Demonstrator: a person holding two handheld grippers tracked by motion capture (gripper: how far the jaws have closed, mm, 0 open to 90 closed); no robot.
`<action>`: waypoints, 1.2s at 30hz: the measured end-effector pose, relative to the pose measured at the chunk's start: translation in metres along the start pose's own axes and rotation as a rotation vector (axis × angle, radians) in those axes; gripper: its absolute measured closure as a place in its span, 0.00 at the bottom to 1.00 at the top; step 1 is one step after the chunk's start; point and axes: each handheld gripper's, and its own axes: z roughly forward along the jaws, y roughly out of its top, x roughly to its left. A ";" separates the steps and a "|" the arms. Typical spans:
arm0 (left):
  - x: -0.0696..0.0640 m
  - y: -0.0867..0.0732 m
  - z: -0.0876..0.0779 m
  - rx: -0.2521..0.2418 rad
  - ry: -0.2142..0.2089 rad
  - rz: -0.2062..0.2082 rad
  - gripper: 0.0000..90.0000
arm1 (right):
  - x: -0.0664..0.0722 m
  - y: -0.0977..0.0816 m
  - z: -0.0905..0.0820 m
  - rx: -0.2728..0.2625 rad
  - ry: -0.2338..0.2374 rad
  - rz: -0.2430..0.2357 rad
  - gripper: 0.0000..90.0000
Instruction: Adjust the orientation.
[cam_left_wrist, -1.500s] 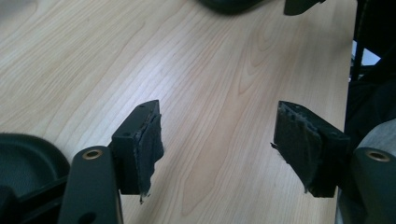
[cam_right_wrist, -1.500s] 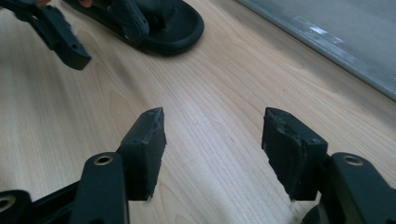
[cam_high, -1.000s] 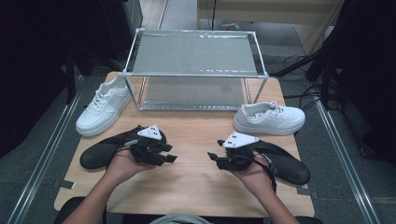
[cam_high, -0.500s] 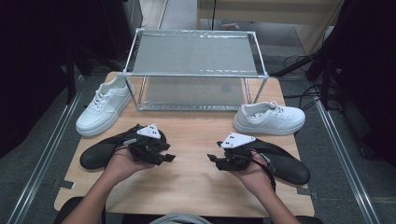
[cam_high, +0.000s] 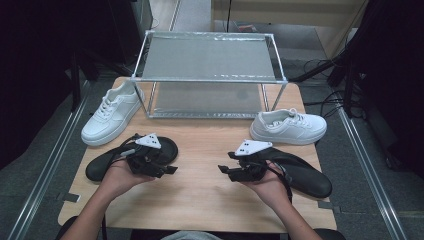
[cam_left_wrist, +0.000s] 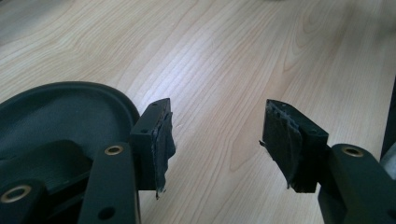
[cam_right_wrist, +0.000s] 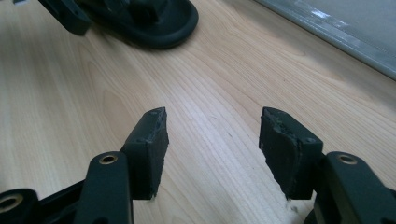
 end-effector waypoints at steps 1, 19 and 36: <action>0.000 0.000 0.000 0.000 0.000 0.000 0.48 | 0.000 0.000 0.000 0.000 0.000 0.000 0.48; 0.012 -0.009 -0.013 -0.025 0.019 -0.017 0.46 | 0.000 0.001 0.003 0.018 0.012 -0.001 0.47; 0.032 -0.029 -0.041 -0.051 0.082 -0.075 0.47 | 0.003 0.005 0.013 0.044 0.033 -0.024 0.47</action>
